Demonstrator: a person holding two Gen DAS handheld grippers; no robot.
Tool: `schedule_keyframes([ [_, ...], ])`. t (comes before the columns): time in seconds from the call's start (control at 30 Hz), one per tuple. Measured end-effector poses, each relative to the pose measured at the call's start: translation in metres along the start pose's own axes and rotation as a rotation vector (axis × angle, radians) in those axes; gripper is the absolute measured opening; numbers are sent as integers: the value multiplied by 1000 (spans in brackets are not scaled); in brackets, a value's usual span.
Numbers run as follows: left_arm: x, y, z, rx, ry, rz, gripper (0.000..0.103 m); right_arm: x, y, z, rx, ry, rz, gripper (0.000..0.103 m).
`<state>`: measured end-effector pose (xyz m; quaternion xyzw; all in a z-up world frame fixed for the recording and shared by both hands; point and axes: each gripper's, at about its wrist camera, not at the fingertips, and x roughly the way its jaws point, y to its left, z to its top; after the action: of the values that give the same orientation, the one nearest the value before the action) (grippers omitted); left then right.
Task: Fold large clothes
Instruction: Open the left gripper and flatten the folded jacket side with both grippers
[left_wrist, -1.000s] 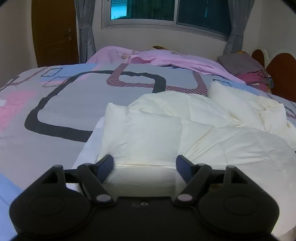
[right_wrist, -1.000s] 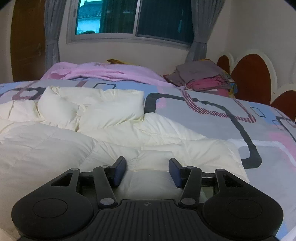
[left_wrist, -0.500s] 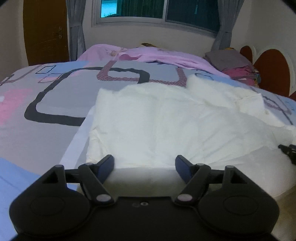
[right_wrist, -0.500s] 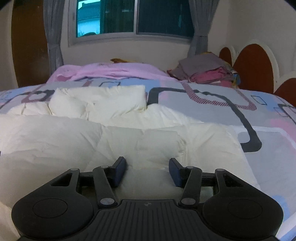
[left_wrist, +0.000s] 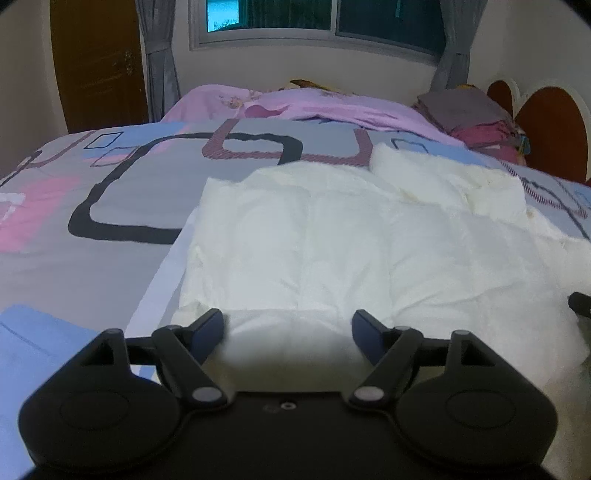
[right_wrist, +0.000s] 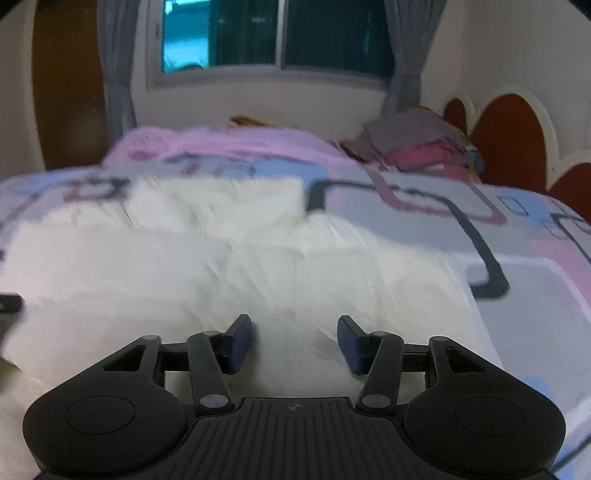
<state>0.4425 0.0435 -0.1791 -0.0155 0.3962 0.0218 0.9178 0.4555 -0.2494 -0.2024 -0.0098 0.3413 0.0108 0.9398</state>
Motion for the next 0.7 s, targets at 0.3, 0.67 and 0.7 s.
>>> schedule_keyframes([
  [0.3, 10, -1, -2, 5, 23, 24, 82, 14, -3, -6, 0, 49, -1, 51],
  [0.67, 5, -10, 2, 15, 45, 85, 83, 18, -8, 10, -32, 127, 45, 51],
  [0.7, 1, -10, 3, 8, 50, 89, 83, 16, -9, 13, -38, 131, 52, 51],
])
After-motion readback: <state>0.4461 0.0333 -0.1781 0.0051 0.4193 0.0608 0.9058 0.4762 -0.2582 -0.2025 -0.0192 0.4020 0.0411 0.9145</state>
